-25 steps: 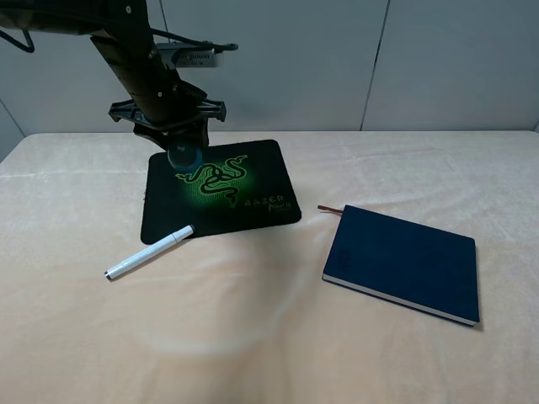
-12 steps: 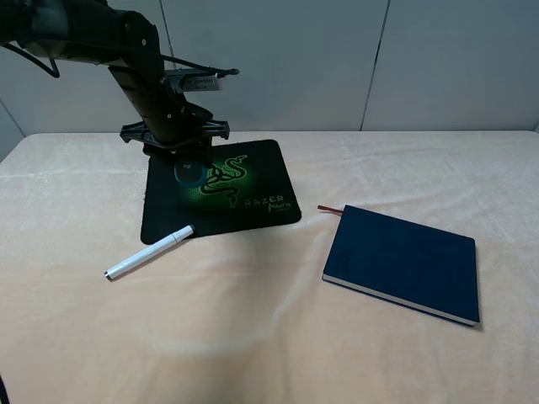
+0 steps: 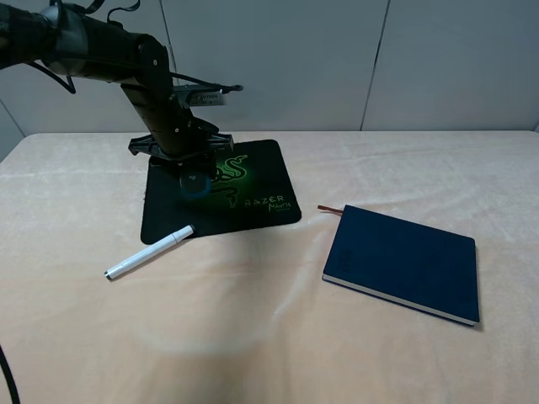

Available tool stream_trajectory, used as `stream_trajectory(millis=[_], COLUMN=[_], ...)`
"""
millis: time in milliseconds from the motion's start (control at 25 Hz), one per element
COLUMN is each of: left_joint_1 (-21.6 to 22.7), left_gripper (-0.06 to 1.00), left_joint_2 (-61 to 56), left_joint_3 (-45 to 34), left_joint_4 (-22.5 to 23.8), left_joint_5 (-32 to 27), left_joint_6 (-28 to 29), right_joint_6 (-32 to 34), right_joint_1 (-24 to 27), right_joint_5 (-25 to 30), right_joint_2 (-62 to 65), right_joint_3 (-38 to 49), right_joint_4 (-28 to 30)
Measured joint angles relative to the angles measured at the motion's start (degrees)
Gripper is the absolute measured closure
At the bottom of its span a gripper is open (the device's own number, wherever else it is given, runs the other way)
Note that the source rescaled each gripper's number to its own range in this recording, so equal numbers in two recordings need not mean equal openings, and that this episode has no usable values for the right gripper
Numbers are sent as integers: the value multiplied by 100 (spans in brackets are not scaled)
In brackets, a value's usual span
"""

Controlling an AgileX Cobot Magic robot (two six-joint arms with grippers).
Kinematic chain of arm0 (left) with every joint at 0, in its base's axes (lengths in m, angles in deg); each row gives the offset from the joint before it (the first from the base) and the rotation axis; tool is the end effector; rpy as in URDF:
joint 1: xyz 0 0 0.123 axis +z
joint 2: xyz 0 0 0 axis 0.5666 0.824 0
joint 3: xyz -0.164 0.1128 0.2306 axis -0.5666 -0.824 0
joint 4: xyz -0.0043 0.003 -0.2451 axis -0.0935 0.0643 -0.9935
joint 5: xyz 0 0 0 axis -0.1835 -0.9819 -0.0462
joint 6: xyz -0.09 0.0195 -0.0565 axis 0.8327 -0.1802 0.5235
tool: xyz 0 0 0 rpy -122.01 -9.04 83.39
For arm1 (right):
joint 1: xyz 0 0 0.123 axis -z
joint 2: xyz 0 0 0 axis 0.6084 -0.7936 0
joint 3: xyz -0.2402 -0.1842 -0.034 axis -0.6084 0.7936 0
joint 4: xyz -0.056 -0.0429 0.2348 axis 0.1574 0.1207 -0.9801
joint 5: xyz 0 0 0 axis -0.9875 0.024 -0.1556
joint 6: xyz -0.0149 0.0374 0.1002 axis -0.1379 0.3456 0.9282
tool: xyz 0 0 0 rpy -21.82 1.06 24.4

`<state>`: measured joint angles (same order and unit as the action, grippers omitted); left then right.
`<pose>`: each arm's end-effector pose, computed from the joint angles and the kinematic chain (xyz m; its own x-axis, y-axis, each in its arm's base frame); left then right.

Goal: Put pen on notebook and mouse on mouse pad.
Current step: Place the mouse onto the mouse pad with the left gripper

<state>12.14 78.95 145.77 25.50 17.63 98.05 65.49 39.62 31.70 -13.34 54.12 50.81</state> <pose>0.4240 -0.1728 0.1637 -0.9017 0.1025 -0.4201 0.1559 0.9832 -0.0946 -0.0146 0.0020 0.2694 -0.4180 0.0772 -0.9052 0.0513 0.9968 0.0614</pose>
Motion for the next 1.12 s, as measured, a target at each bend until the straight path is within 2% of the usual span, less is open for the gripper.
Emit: stream_trajectory(millis=[360,440,560,640,760,1120], left_joint_1=[0,0,0,0,0,0], left_gripper=[46,38,10,1,-4,-5], left_joint_2=[0,0,0,0,0,0], left_joint_3=[0,0,0,0,0,0], left_joint_4=[0,0,-1,-1,-1,-1], left_joint_5=[55,80,209,289,378,340], left_joint_6=[30,30,44,51,53,53], right_joint_6=[0,0,0,0,0,0], right_joint_1=[0,0,0,0,0,0], right_joint_5=[0,0,0,0,0,0], right_joint_2=[0,0,0,0,0,0], right_joint_3=[0,0,0,0,0,0], right_joint_4=[0,0,0,0,0,0])
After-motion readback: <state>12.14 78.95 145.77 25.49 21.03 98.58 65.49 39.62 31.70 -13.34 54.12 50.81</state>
